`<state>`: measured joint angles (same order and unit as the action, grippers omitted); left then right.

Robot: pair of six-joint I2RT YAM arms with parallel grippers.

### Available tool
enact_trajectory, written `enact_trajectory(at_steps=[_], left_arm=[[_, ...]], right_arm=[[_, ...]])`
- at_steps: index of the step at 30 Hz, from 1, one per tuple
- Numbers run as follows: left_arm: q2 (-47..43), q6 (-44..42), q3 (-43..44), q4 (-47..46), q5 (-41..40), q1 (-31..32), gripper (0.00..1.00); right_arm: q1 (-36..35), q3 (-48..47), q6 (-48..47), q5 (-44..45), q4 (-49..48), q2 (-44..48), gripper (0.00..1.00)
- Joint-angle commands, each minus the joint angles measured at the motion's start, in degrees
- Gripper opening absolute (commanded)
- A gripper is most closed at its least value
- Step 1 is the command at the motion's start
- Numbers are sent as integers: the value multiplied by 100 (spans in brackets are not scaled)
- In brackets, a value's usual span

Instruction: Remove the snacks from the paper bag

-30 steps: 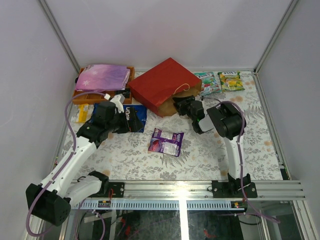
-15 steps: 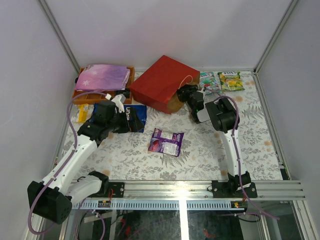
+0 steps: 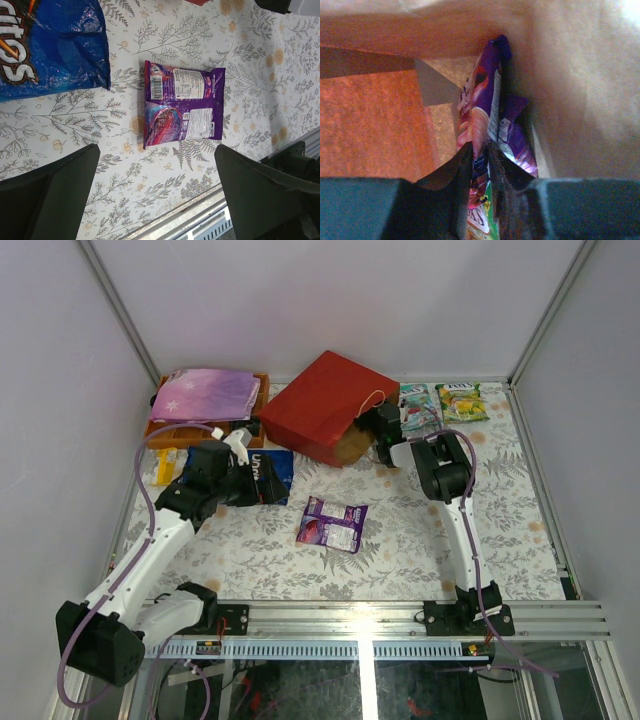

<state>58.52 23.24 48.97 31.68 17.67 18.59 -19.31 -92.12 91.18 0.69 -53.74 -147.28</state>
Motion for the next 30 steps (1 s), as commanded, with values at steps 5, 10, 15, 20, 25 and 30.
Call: enact_trajectory(at_steps=[5,10,15,20,25,30], left_arm=[[25,-115,-45,-338,86,-66,100],[32,-114,-48,-334,30,-70,100],[26,-109,-63,-312,-29,-75,100],[34,-109,-69,-295,-88,-79,100],[43,-110,-72,-285,-111,-75,100],[76,-127,-56,-285,-100,-83,100]], right_arm=[[20,551,-171,-190,-201,624,2],[92,2258,-286,-69,-1024,1812,0],[197,3904,-451,-66,-1552,3107,0],[393,5780,-710,-291,-1787,4580,0],[723,7309,-1277,-757,-1205,6179,0],[787,8220,-2421,-615,1585,8944,0]])
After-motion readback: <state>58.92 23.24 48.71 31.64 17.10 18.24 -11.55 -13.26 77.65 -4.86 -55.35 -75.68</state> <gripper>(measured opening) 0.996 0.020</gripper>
